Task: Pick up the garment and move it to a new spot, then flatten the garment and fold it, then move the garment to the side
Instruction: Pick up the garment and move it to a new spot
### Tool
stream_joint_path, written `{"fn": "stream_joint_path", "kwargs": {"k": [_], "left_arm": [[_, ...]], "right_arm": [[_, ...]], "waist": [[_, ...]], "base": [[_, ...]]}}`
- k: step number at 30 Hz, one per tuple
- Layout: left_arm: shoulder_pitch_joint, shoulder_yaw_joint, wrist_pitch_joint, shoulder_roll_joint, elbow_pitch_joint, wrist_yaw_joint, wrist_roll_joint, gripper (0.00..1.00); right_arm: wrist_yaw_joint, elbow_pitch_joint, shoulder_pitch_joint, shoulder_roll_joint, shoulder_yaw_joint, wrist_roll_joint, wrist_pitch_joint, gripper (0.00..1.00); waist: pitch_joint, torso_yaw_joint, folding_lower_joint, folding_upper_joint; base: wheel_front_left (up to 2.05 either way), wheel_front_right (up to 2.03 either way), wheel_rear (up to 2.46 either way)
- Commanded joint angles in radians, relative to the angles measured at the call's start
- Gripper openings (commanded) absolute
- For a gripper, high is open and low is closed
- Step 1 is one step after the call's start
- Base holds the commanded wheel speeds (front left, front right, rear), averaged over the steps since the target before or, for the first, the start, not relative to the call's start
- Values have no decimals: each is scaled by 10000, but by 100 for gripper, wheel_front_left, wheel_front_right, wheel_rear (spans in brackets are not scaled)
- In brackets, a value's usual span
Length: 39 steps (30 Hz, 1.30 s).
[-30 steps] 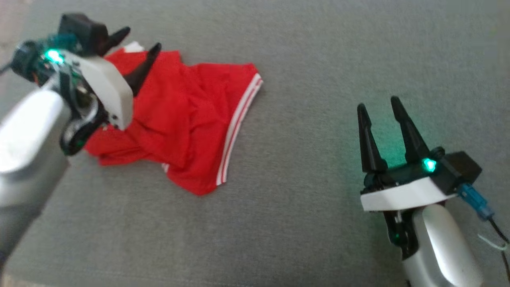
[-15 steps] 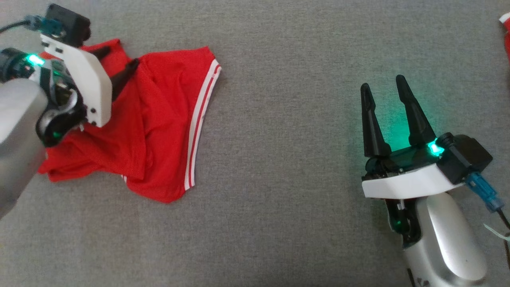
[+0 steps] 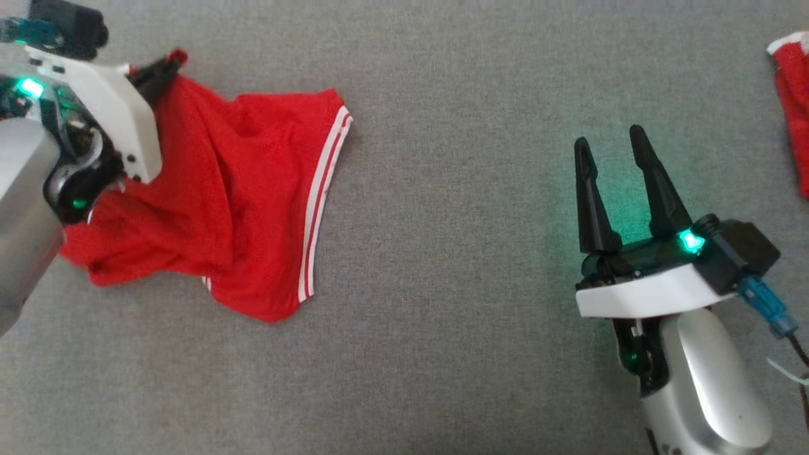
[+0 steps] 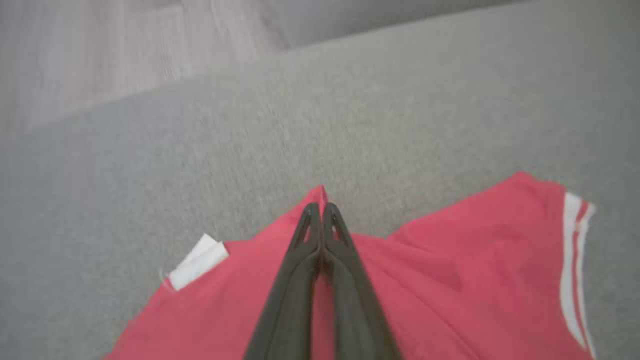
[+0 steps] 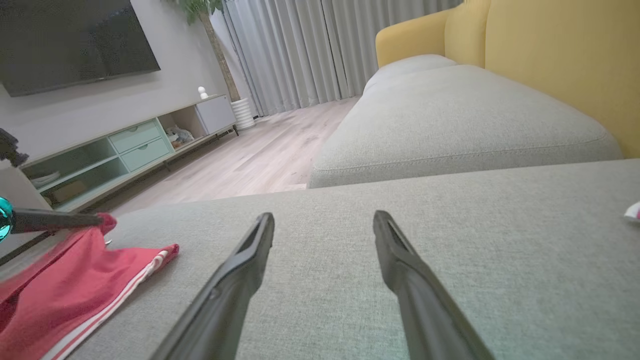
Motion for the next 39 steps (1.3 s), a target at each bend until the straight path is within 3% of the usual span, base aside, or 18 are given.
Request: {"fn": "stream_joint_path", "kwargs": {"k": [1, 11, 18, 29, 32, 39], "left_arm": [[-684, 511, -345, 366, -20, 18, -127, 0], [-504, 2054, -3056, 273, -399, 18, -1606, 0], [-491, 3227, -4550, 388, -1821, 89, -2340, 0], [-1226, 3459, -4757, -460, -4479, 1389, -2157, 0], [-1467, 3279, -4664, -830, -4728, 1703, -1975, 0], [-2078, 2905, -4520, -1589, -4374, 1933, -1560, 0]], "right_arm": [[-7, -251, 174, -3, 257, 87, -107, 100], [-7, 56, 832, -3, 166, 362, -107, 100], [-7, 85, 1187, -3, 153, 622, -107, 100], [-7, -135, 1010, -3, 424, 1050, -107, 100], [-7, -200, 877, -3, 560, 1212, -107, 100], [-7, -415, 540, -3, 955, 1586, -107, 100]], "waist": [[-292, 72, 0, 0], [-1934, 255, 0, 0], [-2623, 42, 0, 0], [-2542, -1173, 0, 0], [-2388, -1623, 0, 0], [-1886, -2591, 0, 0]], "base": [[0, 0, 0], [0, 0, 0], [0, 0, 0], [0, 0, 0], [0, 0, 0], [0, 0, 0]]}}
